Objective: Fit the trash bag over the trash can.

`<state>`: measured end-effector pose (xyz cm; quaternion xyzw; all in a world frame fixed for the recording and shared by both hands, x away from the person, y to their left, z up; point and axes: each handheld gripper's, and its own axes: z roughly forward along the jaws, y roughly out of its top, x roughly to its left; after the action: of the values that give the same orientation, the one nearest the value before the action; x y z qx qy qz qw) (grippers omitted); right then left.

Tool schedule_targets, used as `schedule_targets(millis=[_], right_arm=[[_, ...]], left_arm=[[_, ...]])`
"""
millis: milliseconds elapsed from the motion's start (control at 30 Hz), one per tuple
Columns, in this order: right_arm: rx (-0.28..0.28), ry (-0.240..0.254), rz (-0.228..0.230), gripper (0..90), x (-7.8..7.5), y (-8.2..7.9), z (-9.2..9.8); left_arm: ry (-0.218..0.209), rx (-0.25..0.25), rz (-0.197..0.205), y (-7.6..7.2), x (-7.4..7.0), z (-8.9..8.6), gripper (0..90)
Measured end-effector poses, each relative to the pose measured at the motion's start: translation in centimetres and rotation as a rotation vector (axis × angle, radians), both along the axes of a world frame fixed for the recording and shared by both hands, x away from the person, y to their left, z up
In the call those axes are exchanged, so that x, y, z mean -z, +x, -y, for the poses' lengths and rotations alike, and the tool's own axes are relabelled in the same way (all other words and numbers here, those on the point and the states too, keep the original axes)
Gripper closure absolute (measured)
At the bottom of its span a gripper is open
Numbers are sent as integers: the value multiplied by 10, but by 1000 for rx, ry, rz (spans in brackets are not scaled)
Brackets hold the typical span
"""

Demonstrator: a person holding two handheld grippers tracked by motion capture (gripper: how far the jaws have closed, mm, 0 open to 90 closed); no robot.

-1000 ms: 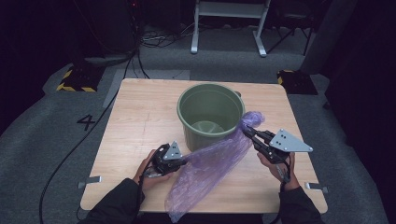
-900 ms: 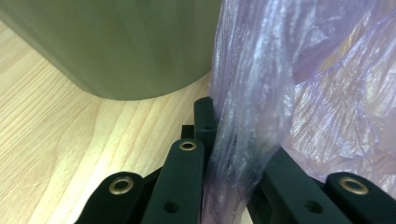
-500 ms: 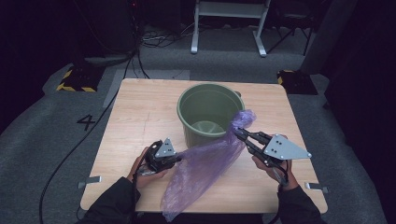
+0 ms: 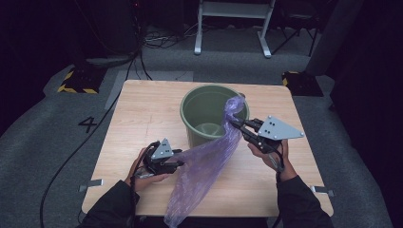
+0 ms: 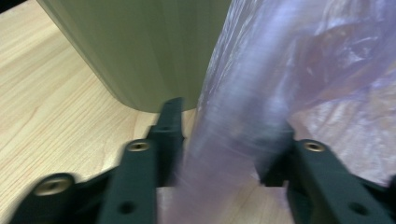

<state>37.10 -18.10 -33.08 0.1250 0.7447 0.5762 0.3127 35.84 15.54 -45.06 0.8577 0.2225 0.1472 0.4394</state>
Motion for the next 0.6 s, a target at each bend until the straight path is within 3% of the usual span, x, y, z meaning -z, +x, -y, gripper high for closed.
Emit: schedule_targets(millis=[133, 267, 433, 600], right_arm=[[19, -9, -51, 884, 0, 13, -3], [36, -17, -88, 884, 1, 20, -6], [56, -36, -106, 884, 2, 27, -9], [66, -46, -120, 883, 3, 30, -12]], left_arm=[[-45, -17, -2, -4, -9, -7, 332], [-73, -14, -7, -7, -18, -14, 235], [-91, -18, 3, -14, -26, -21, 198], [-141, 13, 8, -20, -40, -19, 198]])
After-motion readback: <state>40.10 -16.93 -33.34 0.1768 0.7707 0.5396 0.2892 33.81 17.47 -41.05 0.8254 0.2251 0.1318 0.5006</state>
